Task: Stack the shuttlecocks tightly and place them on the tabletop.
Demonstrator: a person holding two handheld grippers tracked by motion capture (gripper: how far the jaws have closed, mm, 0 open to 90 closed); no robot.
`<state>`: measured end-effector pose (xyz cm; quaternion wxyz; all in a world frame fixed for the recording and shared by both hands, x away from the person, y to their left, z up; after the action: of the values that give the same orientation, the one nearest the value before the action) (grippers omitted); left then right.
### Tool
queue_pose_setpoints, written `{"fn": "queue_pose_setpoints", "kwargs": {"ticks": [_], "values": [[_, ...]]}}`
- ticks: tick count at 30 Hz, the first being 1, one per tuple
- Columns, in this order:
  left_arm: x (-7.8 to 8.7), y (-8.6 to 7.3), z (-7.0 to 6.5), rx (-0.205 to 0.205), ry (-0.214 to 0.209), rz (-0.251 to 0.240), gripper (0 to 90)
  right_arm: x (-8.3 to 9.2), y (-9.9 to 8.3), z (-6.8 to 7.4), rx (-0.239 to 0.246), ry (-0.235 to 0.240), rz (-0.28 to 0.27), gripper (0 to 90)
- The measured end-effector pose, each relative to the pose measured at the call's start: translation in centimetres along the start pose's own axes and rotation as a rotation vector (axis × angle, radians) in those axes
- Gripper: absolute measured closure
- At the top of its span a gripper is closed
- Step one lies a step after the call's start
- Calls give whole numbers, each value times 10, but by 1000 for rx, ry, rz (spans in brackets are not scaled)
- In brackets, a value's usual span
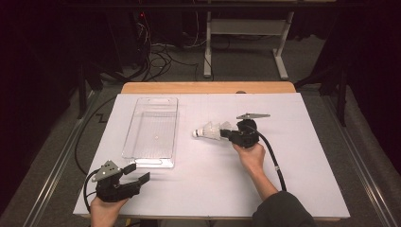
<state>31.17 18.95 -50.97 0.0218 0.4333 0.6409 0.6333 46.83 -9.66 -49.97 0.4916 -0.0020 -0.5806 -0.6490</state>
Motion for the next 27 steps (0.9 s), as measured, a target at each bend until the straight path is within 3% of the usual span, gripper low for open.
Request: {"fn": "queue_pose_setpoints", "kwargs": {"ticks": [11,21,27], "values": [[0,0,0,-1,0,1,314,-2,-8,-20,21,-125,49,881],[0,0,0,0,1,0,314,-5,-10,-28,18,-154,64,860],[-1,0,0,0,0,0,314,-4,-10,-29,25,-168,63,777]]}}
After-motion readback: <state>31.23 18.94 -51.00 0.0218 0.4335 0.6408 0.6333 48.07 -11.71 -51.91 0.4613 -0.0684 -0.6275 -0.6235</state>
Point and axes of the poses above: each handheld gripper's, and its own axes: x roughly backward along the jaws, y roughly out of its top, z roughly to its left, the point moved 10 cm from there along -x, roughly forward along the jaws, and after that the axes turned 2 degrees about -x, right-handed, at the moved point
